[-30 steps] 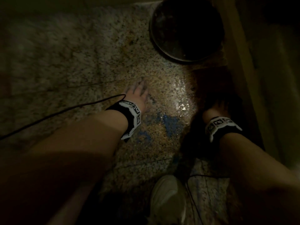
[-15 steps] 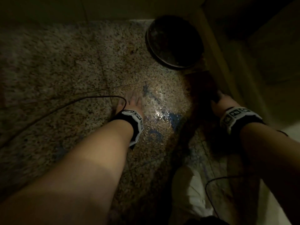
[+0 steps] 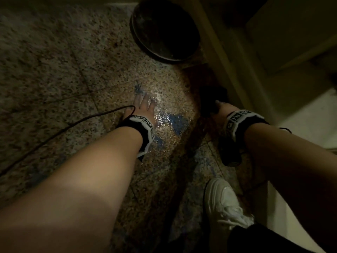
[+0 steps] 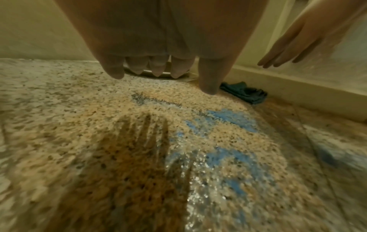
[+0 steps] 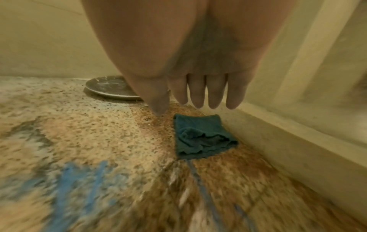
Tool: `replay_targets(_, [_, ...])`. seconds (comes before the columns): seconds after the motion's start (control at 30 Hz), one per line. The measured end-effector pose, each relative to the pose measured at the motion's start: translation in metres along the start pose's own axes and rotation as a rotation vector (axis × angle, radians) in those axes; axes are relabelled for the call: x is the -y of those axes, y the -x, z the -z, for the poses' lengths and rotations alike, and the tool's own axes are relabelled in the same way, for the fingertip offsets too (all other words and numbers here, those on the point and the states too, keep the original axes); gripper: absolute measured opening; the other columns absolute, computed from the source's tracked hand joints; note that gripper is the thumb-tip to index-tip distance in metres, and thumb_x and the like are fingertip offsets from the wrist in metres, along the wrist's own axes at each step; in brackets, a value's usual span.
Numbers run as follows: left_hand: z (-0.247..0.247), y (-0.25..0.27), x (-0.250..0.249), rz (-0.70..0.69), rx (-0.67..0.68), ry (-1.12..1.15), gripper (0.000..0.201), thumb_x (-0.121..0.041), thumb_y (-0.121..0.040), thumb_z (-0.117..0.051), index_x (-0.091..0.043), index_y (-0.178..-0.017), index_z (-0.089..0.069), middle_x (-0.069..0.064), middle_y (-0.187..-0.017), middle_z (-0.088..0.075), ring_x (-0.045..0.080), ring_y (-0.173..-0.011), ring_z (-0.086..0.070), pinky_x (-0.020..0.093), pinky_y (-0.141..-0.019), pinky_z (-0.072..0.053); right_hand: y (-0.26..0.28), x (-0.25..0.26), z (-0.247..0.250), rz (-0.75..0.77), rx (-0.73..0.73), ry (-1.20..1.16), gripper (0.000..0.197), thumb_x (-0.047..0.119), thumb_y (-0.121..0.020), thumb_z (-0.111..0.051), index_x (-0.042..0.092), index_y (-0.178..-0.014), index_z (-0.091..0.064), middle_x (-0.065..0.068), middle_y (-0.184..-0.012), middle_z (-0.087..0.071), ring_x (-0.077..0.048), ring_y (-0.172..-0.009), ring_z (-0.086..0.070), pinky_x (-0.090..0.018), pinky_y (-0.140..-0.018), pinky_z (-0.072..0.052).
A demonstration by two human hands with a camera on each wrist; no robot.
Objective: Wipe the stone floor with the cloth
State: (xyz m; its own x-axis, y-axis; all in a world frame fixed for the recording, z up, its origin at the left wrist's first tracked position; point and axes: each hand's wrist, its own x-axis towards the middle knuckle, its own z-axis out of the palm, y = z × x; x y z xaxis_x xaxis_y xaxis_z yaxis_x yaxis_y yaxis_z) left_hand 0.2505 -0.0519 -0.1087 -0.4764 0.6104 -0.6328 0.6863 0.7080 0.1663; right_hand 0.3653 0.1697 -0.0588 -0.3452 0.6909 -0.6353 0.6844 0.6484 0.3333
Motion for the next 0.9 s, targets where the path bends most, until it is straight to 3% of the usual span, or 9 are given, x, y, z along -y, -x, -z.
replay_targets(0.13, [-0.002, -0.009, -0.005, 0.033, -0.007, 0.027, 0.077, -0.054, -0.097, -0.036, -0.02, -0.152, 0.008, 0.003, -0.158, 0.017, 0.029, -0.145, 0.013, 0.043, -0.117, -0.008, -0.018, -0.002, -0.006, 0.012, -0.129, -0.078, 0.063, 0.036, -0.1, -0.042, 0.018, -0.153, -0.013, -0.012, -0.156, -0.02, -0.034, -0.137, -0.032, -0.046, -0.107, -0.036])
replay_targets(0.23, [-0.002, -0.01, -0.013, 0.058, -0.019, -0.001, 0.072, -0.05, -0.099, -0.031, -0.019, -0.152, 0.007, 0.004, -0.158, 0.015, 0.029, -0.145, 0.012, 0.043, -0.118, -0.008, -0.036, -0.001, -0.016, -0.003, -0.065, -0.141, 0.063, 0.044, -0.099, -0.039, 0.018, -0.152, -0.016, -0.012, -0.154, -0.026, -0.035, -0.137, -0.032, -0.054, -0.105, -0.036])
replay_targets(0.33, [-0.006, -0.011, -0.021, 0.114, -0.021, -0.097, 0.07, -0.05, -0.1, -0.024, -0.017, -0.152, 0.009, 0.007, -0.158, 0.015, 0.03, -0.145, 0.011, 0.039, -0.117, 0.0, -0.058, -0.004, -0.029, 0.079, -0.099, -0.197, 0.067, 0.046, -0.099, -0.037, 0.017, -0.153, -0.01, -0.009, -0.159, -0.011, -0.031, -0.145, -0.014, -0.05, -0.115, -0.022])
replay_targets(0.4, [-0.011, -0.013, -0.027, 0.163, 0.007, -0.073, 0.071, -0.052, -0.099, -0.024, -0.019, -0.152, 0.009, 0.006, -0.158, 0.017, 0.03, -0.145, 0.012, 0.041, -0.117, -0.001, -0.071, -0.009, -0.032, 0.159, -0.17, -0.151, 0.072, 0.05, -0.098, -0.037, 0.02, -0.153, -0.003, -0.007, -0.16, 0.002, -0.028, -0.147, 0.002, -0.048, -0.118, -0.008])
replay_targets(0.47, [-0.02, -0.017, -0.036, 0.2, 0.082, -0.047, 0.074, -0.054, -0.098, -0.026, -0.02, -0.151, 0.013, 0.006, -0.157, 0.021, 0.03, -0.145, 0.013, 0.042, -0.117, -0.005, -0.083, -0.015, -0.035, 0.207, -0.165, -0.115, 0.075, 0.057, -0.096, -0.034, 0.022, -0.153, 0.002, -0.005, -0.16, 0.008, -0.028, -0.146, 0.009, -0.049, -0.118, -0.002])
replay_targets(0.6, [-0.036, -0.023, -0.054, 0.285, 0.083, -0.036, 0.079, -0.061, -0.095, -0.026, -0.022, -0.15, 0.016, 0.007, -0.156, 0.024, 0.032, -0.144, 0.015, 0.044, -0.117, -0.003, -0.098, -0.024, -0.044, 0.29, -0.117, -0.111, 0.08, 0.064, -0.094, -0.027, 0.023, -0.152, 0.011, -0.006, -0.159, 0.016, -0.03, -0.146, 0.012, -0.051, -0.117, 0.002])
replay_targets(0.73, [-0.032, -0.032, -0.073, 0.253, -0.011, -0.061, 0.077, -0.061, -0.095, -0.025, -0.023, -0.15, 0.014, 0.006, -0.157, 0.022, 0.031, -0.144, 0.015, 0.043, -0.117, 0.003, -0.101, -0.031, -0.052, 0.371, -0.124, -0.052, 0.068, 0.051, -0.1, -0.019, 0.02, -0.151, 0.013, -0.007, -0.158, 0.018, -0.032, -0.146, 0.012, -0.045, -0.119, 0.002])
replay_targets(0.9, [-0.023, -0.045, -0.085, 0.248, -0.005, -0.018, 0.076, -0.061, -0.095, -0.026, -0.026, -0.15, 0.012, 0.001, -0.158, 0.016, 0.028, -0.145, 0.014, 0.043, -0.117, 0.001, -0.09, -0.05, -0.073, 0.519, -0.124, 0.099, 0.063, 0.045, -0.102, -0.018, 0.022, -0.151, 0.014, -0.006, -0.158, 0.019, -0.031, -0.146, 0.013, -0.042, -0.119, 0.002])
